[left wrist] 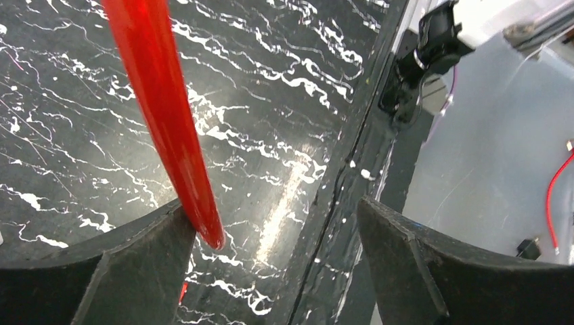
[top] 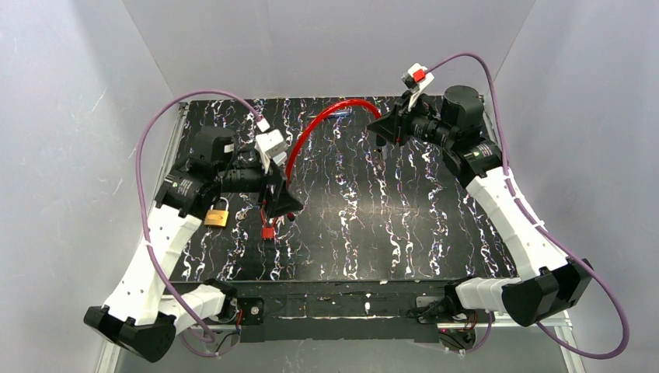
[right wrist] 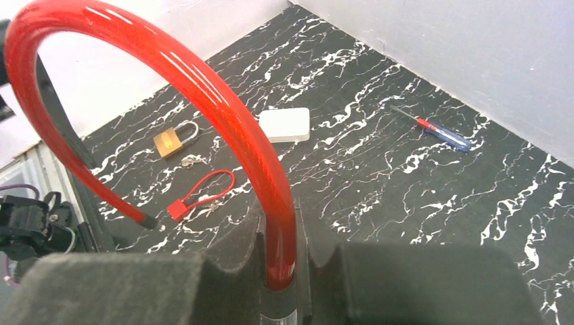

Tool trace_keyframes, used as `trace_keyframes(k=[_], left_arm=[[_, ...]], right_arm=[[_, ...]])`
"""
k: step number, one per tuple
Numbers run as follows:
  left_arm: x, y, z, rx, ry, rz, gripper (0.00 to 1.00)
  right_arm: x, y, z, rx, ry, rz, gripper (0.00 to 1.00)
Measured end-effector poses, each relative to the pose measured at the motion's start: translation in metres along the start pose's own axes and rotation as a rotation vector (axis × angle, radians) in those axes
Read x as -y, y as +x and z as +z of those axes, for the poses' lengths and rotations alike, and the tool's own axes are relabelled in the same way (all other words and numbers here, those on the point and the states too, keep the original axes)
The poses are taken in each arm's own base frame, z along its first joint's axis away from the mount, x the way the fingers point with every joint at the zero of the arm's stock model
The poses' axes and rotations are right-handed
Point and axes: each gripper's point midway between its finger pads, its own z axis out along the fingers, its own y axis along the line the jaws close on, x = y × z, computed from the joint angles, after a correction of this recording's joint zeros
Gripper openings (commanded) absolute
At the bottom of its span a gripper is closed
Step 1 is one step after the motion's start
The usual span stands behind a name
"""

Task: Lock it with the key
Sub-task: Lock the lock.

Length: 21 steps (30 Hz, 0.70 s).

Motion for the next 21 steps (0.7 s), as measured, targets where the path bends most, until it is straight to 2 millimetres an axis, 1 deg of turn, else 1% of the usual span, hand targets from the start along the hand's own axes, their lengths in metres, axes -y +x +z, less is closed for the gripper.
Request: trace_keyframes(k=[2, 4, 7, 10, 16, 21], left_arm=[[0.001, 0.014, 0.001, -0.009, 0.010, 0.028, 0.82], [0.003, 0.021, 0.002, -0.001, 0.017, 0.055, 0.78], [0.005, 0.027, 0.001, 0.018, 0.019, 0.086, 0.70], [0.006, 0.026, 0.000, 0.039, 0.017, 0.118, 0.63], [0.002, 0.024, 0.007, 0.053, 0.033, 0.134, 0.61], [-0.006, 0.021, 0.015, 0.061, 0.034, 0.122, 0.51]], right_arm=[[-0.001, 0.000, 0.000, 0.000, -0.007, 0.017, 0.01], [-0.003, 0.000, -0.001, 0.001, -0.014, 0.036, 0.01], [-0.003, -0.004, -0.002, 0.009, -0.017, 0.061, 0.01], [-0.003, -0.012, -0.004, 0.030, -0.020, 0.070, 0.01], [-0.009, -0.025, -0.005, 0.062, -0.052, 0.080, 0.01], [-0.014, -0.029, -0.007, 0.069, -0.074, 0.095, 0.01]])
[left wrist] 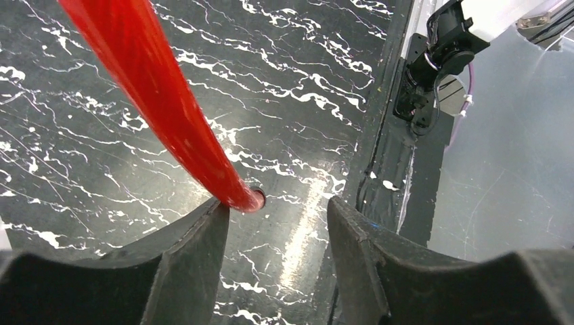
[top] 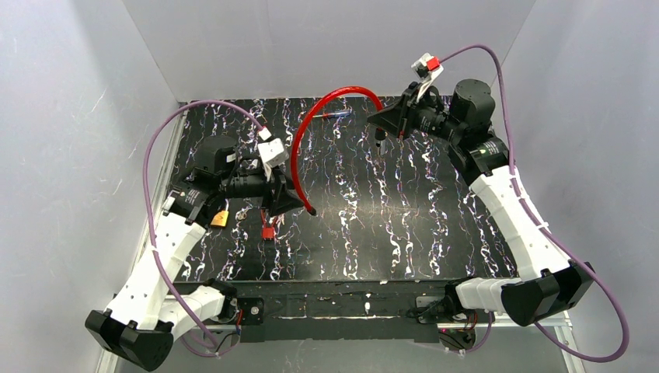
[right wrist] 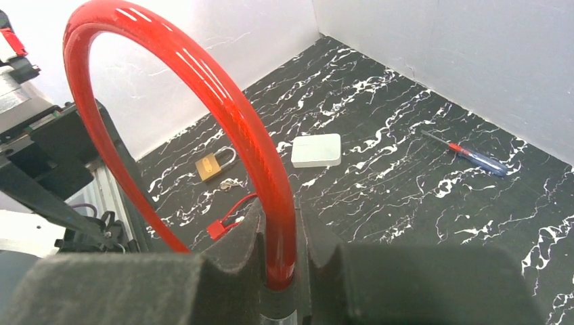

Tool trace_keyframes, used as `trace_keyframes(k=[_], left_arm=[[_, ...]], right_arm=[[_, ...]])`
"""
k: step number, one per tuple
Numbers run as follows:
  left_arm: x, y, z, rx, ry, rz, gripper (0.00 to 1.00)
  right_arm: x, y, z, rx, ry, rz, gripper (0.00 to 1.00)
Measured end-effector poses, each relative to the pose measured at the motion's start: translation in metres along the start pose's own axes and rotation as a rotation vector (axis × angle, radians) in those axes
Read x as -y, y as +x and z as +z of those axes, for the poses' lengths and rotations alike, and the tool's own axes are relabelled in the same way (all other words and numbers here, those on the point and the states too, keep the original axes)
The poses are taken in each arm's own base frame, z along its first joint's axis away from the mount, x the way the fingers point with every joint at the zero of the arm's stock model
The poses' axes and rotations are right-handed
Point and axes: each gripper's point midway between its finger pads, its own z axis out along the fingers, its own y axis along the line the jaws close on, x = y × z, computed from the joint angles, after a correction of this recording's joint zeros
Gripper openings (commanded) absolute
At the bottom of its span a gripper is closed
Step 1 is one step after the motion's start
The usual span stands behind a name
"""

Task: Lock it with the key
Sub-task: Lock the lock.

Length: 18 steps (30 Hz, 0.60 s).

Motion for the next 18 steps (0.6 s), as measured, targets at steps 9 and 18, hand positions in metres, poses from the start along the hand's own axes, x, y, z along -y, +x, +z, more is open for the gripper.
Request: trace_keyframes(k=[9, 18], left_arm=[[-0.009, -0.007, 0.007, 0.043, -0.014, 0.004, 0.04], [0.009, -0.024, 0.012, 0.083, 0.009, 0.070, 0.00]], right_arm=[[-0.006, -0.013, -0.002, 0.030, -0.027, 0.023, 0.01], [-0.002, -0.019, -0.001, 0.073, -0.020, 0.075, 0.01]])
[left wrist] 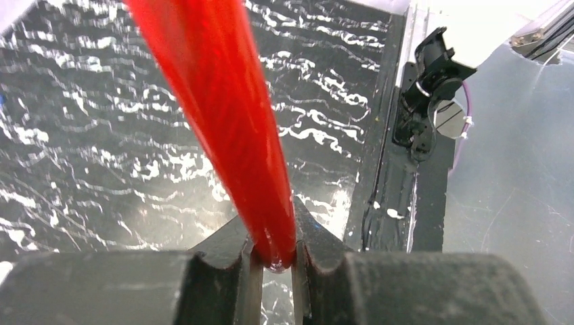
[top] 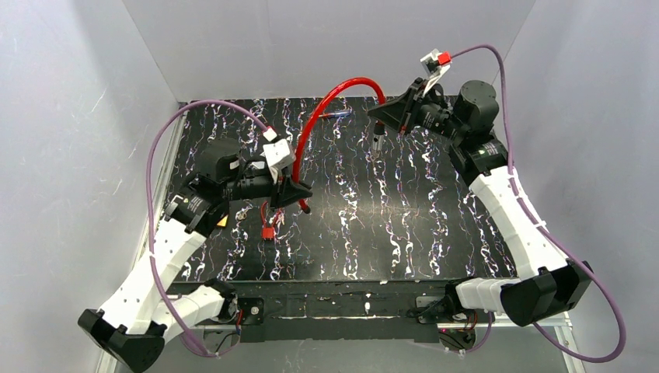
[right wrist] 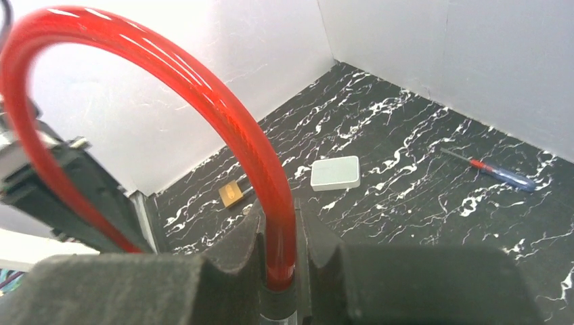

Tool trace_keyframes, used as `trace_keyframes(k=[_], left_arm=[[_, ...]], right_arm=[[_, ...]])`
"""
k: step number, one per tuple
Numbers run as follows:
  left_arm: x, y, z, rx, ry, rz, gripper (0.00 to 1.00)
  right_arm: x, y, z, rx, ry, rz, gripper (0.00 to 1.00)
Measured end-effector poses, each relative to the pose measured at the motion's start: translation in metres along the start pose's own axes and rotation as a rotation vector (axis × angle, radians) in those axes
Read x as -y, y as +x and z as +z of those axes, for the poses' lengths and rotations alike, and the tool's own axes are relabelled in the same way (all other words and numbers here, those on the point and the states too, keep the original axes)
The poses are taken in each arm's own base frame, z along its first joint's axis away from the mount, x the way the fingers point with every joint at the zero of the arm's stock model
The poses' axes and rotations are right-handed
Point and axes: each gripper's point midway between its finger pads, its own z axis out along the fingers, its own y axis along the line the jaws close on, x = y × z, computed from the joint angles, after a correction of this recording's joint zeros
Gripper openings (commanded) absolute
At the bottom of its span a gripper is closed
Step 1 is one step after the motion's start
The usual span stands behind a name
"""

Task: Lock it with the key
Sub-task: Lock the lock.

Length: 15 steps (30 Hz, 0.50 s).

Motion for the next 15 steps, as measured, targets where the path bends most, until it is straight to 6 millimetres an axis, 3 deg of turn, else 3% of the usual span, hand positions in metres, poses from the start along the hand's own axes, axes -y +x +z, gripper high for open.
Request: trace_keyframes(k=[2, 10, 15], left_arm=[[0.009, -0.013, 0.002, 0.027, 0.003, 0.046, 0.00], [0.031, -0.074, 0.007, 0.171, -0.041, 0.306, 0.00], [0.040, -0.102, 0.028, 0.220, -0.051, 0.395, 0.00]], right_arm=[[0.004, 0.006, 0.003, 0.012, -0.003, 0.042, 0.01], [0.024, 0.064, 0.020, -0.018, -0.040, 0.318, 0.01], [0.012, 0.066, 0.019, 0.041, -0.135, 0.390, 0.01]])
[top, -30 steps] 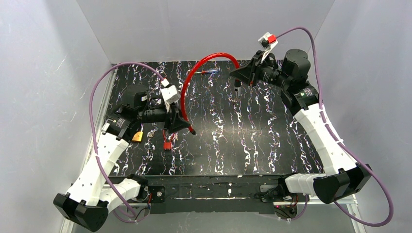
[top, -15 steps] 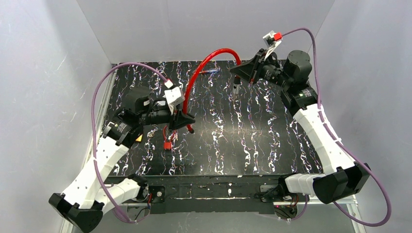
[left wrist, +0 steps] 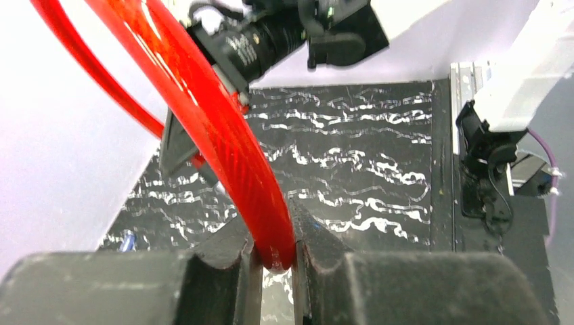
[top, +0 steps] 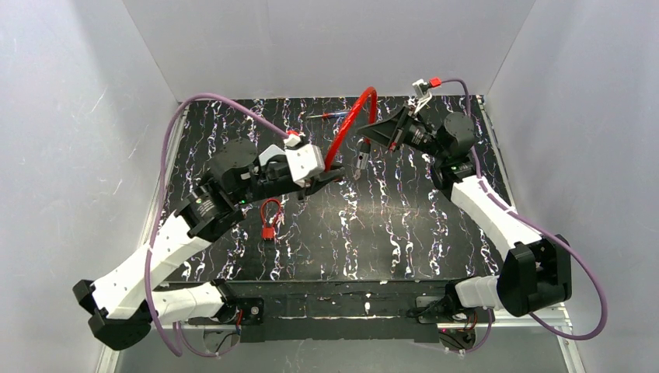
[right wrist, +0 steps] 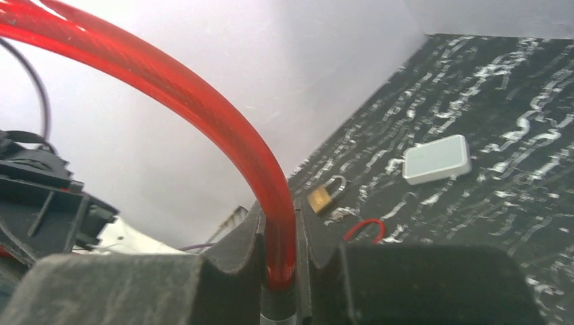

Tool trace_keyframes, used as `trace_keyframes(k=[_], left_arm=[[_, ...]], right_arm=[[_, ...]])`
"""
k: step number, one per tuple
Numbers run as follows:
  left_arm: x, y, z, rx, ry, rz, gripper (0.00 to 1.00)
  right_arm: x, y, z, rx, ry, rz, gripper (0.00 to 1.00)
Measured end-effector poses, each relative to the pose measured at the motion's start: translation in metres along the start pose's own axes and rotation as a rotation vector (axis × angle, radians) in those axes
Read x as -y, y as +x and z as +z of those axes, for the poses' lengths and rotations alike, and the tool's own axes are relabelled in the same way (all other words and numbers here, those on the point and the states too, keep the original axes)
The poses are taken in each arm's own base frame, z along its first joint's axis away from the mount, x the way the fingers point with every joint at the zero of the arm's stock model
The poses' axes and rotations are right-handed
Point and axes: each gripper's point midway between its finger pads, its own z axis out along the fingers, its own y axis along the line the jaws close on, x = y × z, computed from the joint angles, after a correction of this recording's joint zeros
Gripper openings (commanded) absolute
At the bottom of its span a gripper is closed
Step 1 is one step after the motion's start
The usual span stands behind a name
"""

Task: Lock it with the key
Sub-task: Lock the lock.

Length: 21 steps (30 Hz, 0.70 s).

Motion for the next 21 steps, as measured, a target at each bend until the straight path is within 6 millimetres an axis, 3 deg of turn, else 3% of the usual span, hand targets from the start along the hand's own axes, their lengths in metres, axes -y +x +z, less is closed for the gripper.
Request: trace_keyframes(k=[8, 21], left_arm=[[0.007, -0.031, 0.041, 0.078, 0.009, 0.069, 0.00], [-0.004, -0.048, 0.042, 0.119, -0.057, 0.127, 0.00]], right_arm=[[-0.024, -0.002, -0.008, 0.072, -0.131, 0.055, 0.01], [-0.048, -0.007, -0.016, 0.121, -0.240, 0.077, 0.01]])
